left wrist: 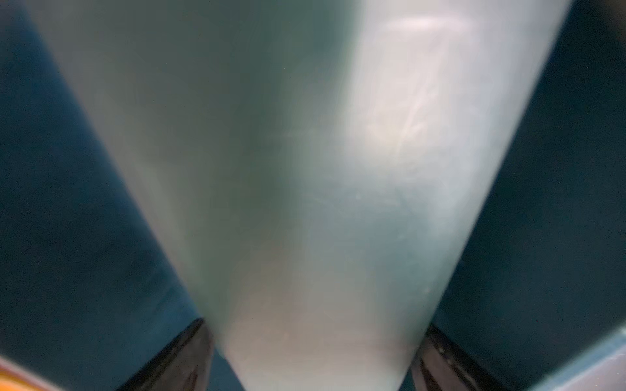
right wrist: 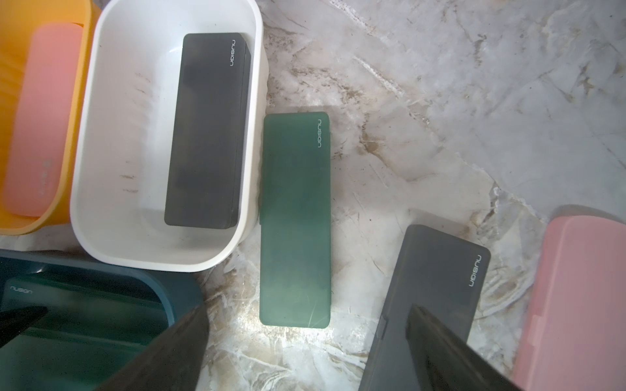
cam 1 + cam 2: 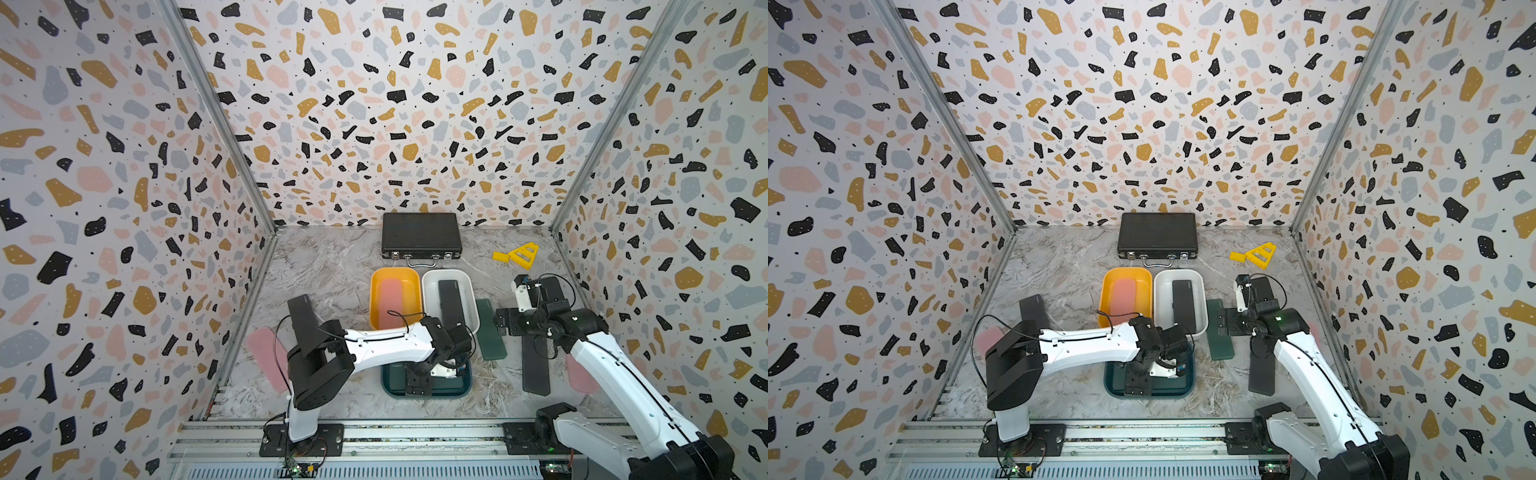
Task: Place the pencil cases by color into the storage box
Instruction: Place the pencil case at the storage box.
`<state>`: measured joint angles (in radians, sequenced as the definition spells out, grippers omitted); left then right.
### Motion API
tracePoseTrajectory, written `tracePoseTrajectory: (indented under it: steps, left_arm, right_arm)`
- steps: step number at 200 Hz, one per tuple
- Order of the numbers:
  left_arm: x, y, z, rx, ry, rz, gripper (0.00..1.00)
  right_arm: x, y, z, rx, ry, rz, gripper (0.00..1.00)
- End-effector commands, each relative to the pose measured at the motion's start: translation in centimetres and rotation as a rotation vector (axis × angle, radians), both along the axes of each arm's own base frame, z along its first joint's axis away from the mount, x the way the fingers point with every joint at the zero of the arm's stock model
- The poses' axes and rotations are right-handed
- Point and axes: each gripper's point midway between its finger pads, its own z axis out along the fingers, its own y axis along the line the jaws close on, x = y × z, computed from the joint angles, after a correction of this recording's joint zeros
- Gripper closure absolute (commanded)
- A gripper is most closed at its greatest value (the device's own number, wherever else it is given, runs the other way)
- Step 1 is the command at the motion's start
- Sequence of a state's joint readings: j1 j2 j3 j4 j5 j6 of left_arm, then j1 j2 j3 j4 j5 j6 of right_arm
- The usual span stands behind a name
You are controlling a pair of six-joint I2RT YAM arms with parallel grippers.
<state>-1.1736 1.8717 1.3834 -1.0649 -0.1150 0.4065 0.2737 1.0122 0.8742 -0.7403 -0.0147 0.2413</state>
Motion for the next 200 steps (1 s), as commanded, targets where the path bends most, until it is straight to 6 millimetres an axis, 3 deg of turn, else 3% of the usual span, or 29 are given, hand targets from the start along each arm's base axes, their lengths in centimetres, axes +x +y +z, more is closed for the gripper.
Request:
tracePoseTrajectory:
  steps: [1, 88, 133, 200]
  left_arm:
    - [0.1, -0.3, 2.4, -0.039, -0.024, 0.005, 0.08]
    - [0.1, -1.8, 9.2, -0.312, -0.097, 0.054, 0.05]
    - [2.1, -1.8, 11.9, -0.456, -0.227, 0.157, 0.0]
    - [5.6, 0.7, 13.9, -0.59, -0.26, 0.427, 0.0]
  right_arm:
    - [-0.2, -0.3, -0.3, -0.017, 0.01, 0.005, 0.03]
    - [-1.3, 1.3, -4.8, 0.026, 0.199, 0.066, 0.01]
    - [-1.3, 1.4, -6.9, 0.017, 0.288, 0.053, 0.01]
    - [-1.2, 1.1, -8.9, -0.023, 0.34, 0.035, 0.01]
